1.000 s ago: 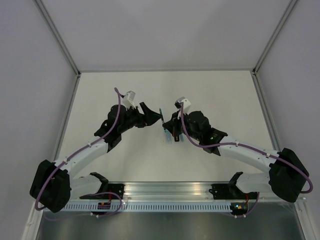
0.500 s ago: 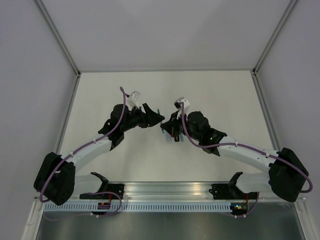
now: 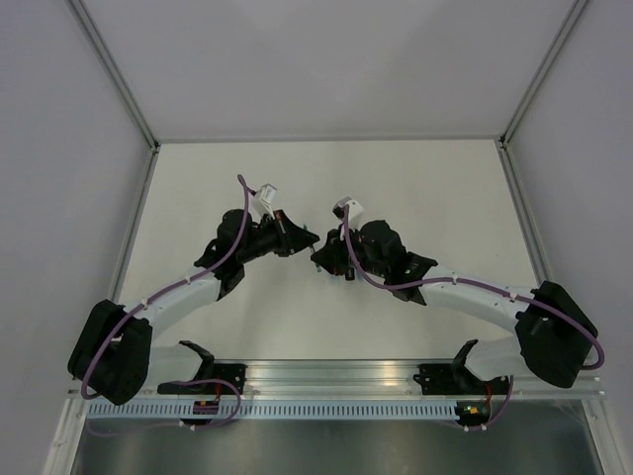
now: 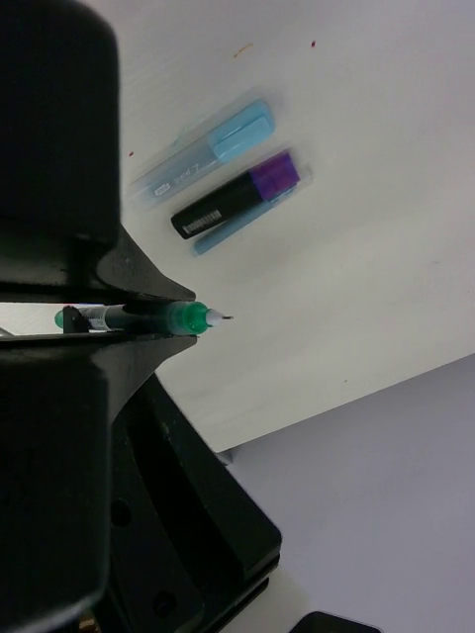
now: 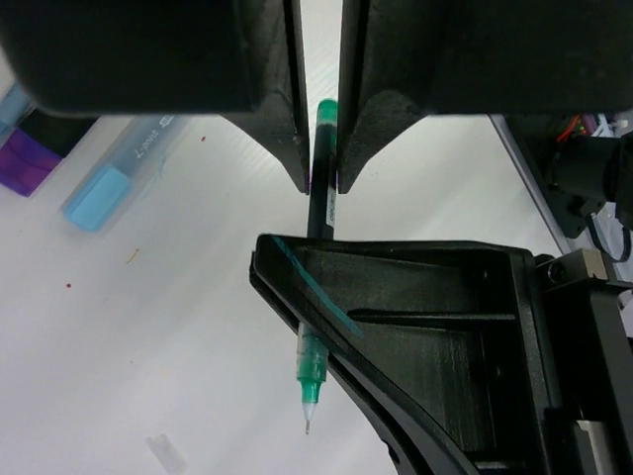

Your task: Insert the pens into the pen caps

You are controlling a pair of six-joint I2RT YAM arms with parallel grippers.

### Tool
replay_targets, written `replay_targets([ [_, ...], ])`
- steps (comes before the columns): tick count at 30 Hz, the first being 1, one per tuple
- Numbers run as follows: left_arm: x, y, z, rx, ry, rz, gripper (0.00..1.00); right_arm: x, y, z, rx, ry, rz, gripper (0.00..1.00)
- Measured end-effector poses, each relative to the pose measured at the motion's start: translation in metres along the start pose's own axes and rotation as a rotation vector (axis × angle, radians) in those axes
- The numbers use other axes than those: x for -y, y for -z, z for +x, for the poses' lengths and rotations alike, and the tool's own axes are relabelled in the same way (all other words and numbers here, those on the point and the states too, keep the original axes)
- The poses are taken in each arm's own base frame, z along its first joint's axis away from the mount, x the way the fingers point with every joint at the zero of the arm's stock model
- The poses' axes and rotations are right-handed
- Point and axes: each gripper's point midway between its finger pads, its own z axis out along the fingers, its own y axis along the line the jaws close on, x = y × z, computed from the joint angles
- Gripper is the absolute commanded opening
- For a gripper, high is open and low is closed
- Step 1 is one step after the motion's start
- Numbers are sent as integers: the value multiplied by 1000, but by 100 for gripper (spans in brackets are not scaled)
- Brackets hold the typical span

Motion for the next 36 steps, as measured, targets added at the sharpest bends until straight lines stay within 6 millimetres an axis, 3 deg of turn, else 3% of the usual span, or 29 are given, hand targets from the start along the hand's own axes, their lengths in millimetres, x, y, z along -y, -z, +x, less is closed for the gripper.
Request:
replay_targets([
  [1,2,0,1,-4,5,9,2,0,0,0,-1,2,-3,32],
  [5,11,0,6,-24,15,50,2,0,-4,6,-18,13,-8,30],
  [8,11,1,7,-26,17,53,2,-1,-6,11,-31,15,-18,5],
  [10,10,1,8,-27,19,52,2,-1,-7,12,-35,17,-14,0],
  [12,10,1,8,-26,17,52,36,0,-7,12,-34,15,-12,0],
  [13,10,1,7,-25,15,53,67,0,-7,12,-32,17,-11,0],
  [16,9,4,9,-30,19,36,83,7,-6,10,-23,12,34,0],
  [21,-2,6,-11,23,36,-86,84,25,9,-4,34,-9,160,0],
  [27,-30,11,-69,153,139,-300,81,57,51,-26,195,-85,347,0],
  [31,-71,8,-103,210,301,-503,78,84,74,-23,256,-114,480,0],
  [36,-125,-9,-129,204,451,-741,67,90,83,-28,289,-122,524,0],
])
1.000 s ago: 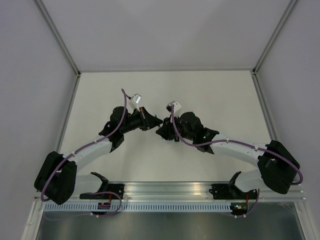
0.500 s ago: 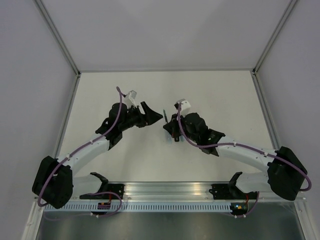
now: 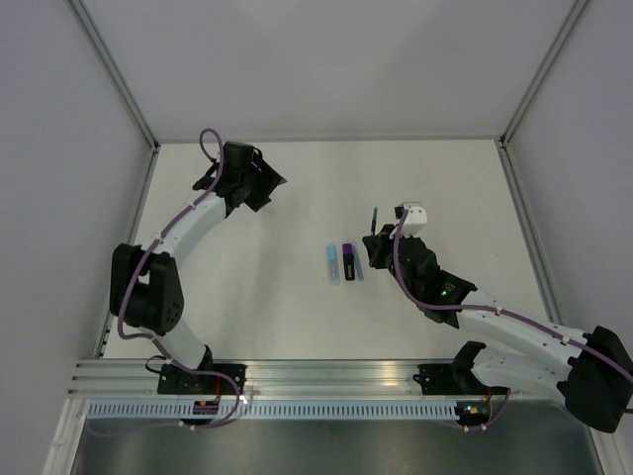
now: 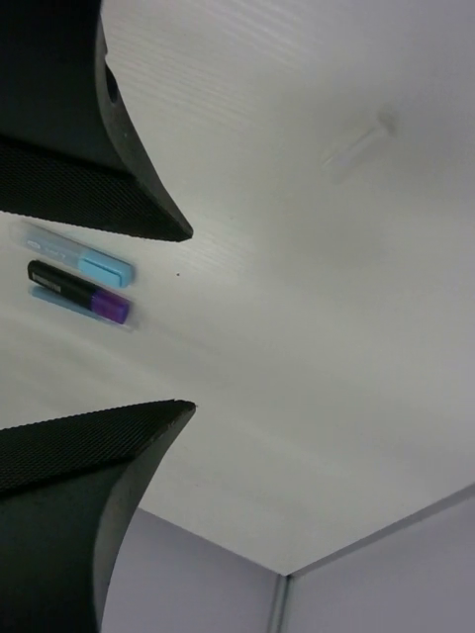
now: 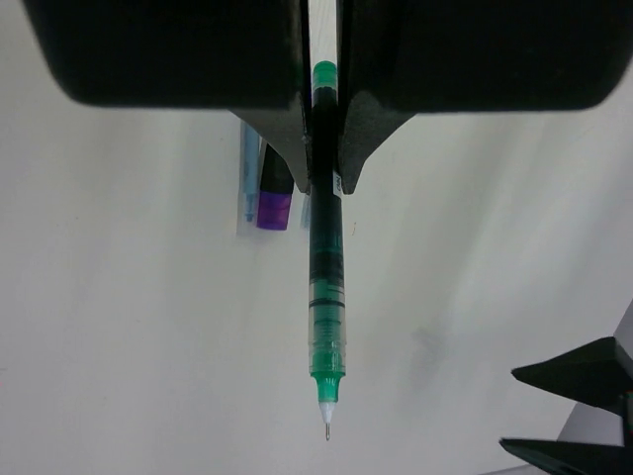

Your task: Insert the pens into the pen caps

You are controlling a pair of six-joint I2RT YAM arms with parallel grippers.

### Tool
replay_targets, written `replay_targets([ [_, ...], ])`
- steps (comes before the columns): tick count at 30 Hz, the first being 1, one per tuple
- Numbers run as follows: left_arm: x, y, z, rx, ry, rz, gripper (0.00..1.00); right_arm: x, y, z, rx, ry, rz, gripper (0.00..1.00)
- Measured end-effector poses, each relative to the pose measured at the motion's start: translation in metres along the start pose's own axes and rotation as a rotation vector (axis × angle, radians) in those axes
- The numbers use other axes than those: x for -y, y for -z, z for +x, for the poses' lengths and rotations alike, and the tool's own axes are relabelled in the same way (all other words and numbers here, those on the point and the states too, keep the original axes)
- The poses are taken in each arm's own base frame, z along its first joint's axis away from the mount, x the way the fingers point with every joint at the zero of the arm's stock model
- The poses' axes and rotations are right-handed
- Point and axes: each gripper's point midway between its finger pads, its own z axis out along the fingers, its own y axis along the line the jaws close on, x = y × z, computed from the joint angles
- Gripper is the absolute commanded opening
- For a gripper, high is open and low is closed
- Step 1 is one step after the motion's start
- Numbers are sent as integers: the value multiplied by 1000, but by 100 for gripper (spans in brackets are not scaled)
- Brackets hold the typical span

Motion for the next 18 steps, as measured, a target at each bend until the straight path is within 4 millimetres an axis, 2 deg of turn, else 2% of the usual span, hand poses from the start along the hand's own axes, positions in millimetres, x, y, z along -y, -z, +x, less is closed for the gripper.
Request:
replay_targets([
  [4,-32,-30,-5,-25,82,-154,65,-2,5,-10,29,-18,-9,0],
  [6,-54,-44,-4,-41,110,-235,64,-2,6,-12,34,-21,-12,0],
  [10,-82,-73,-3,-59,128,-348,63,-2,6,-12,32,-20,-12,0],
  [14,-94,-91,3,-82,134,-404,61,-4,6,-10,24,-19,-22,0],
  [18,-98,-104,0,-68,128,-428,60,-4,6,-8,16,-16,-26,0],
])
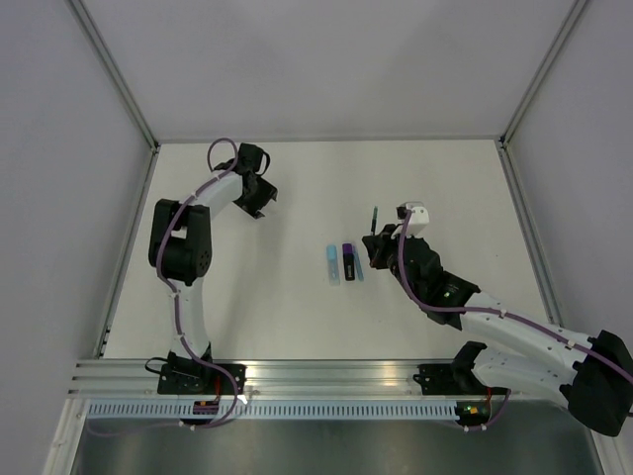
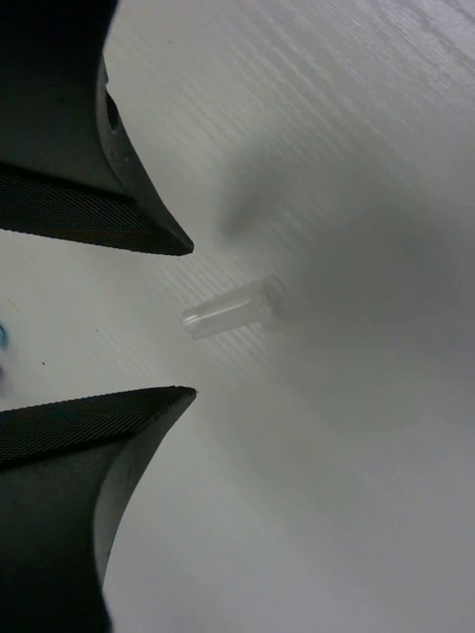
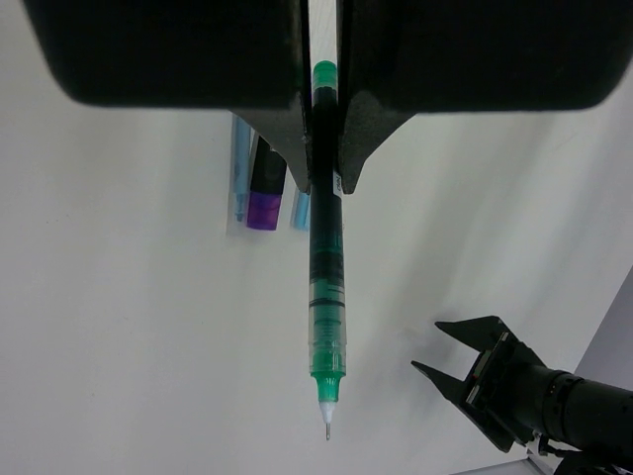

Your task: Insert the pens into the pen caps

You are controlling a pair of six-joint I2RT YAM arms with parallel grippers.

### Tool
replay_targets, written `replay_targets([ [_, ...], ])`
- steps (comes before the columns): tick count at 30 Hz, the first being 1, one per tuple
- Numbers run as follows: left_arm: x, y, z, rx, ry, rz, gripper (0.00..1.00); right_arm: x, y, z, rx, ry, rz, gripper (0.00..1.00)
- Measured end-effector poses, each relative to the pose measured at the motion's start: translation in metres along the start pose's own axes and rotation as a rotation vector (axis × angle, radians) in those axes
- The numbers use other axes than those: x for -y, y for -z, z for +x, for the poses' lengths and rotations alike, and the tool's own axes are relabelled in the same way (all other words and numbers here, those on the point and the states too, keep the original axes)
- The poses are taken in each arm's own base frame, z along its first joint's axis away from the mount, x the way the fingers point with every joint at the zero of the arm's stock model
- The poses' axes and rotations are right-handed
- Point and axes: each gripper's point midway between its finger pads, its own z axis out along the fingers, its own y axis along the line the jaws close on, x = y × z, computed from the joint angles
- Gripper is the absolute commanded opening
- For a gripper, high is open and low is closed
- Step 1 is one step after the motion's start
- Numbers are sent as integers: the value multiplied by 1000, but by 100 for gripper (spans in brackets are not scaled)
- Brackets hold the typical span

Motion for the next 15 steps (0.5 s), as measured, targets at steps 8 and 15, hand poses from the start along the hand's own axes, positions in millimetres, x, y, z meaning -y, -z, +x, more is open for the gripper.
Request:
replay_targets([
  [8,-1,-12,-5,15,15,-53,56,0,-2,8,-29,11,-5,0],
  [15,0,-15,-5,3,29,-82,52,1,-2,14,-53,25,0,0],
])
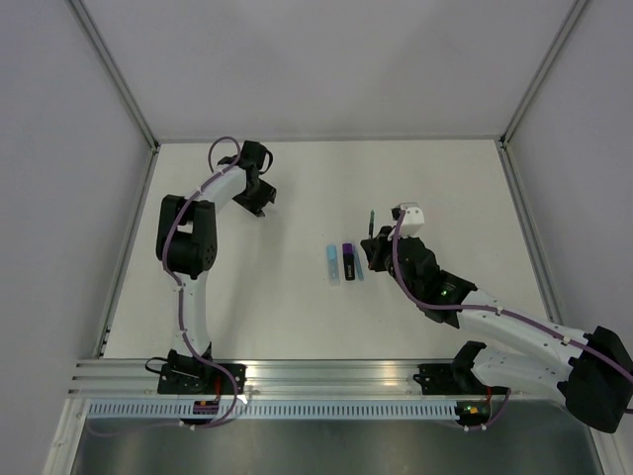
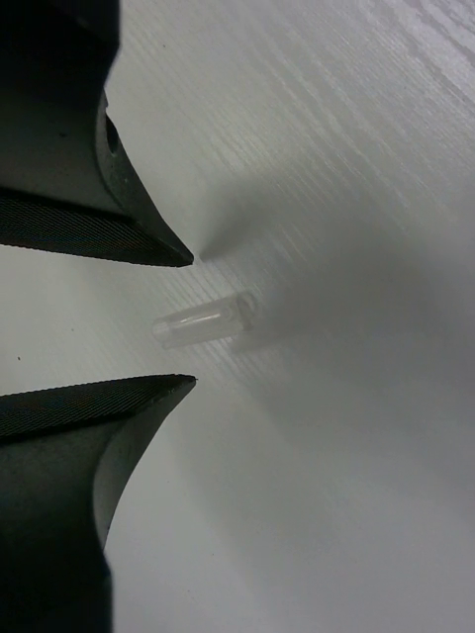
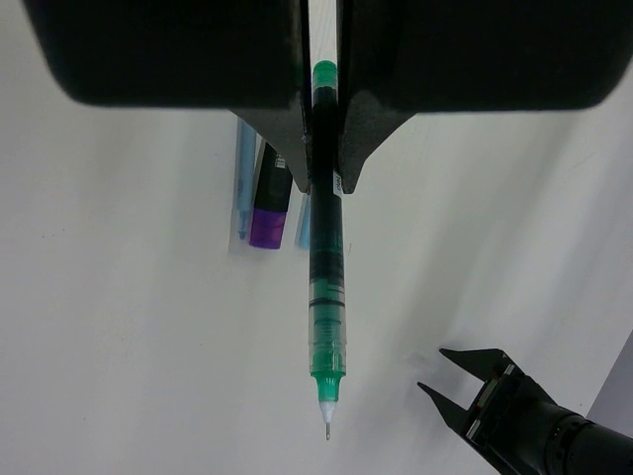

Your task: Insert the pens into the pen caps

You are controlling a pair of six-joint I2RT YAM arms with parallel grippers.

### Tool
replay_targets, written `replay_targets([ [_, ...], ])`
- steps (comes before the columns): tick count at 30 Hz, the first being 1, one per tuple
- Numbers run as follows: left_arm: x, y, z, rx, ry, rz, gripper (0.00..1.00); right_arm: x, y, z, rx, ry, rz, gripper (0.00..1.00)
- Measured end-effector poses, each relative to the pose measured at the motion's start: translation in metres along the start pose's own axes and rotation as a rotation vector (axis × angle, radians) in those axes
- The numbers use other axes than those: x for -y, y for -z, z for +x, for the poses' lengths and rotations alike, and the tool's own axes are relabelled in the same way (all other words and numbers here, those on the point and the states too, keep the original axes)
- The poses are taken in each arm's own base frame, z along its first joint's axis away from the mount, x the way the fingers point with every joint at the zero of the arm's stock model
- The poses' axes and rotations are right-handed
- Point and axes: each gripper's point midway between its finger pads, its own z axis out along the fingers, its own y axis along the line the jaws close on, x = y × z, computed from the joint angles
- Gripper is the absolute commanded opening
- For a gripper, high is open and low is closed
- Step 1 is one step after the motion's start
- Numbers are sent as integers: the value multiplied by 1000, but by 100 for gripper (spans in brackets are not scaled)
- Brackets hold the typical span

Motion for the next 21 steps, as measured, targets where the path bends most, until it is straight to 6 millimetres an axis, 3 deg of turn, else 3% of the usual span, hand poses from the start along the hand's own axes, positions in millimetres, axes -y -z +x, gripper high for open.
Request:
replay_targets([
  [5,-8,2,1,-7,24,-55,46,-2,1,1,-9,2,-8,0],
  [12,-19,-2,7,-34,34,-124,47,-4,1,1,-15,1,-21,0],
  [21,-19,-3,7,-49,30,-151,47,-7,2,3,-26,2,-35,0],
])
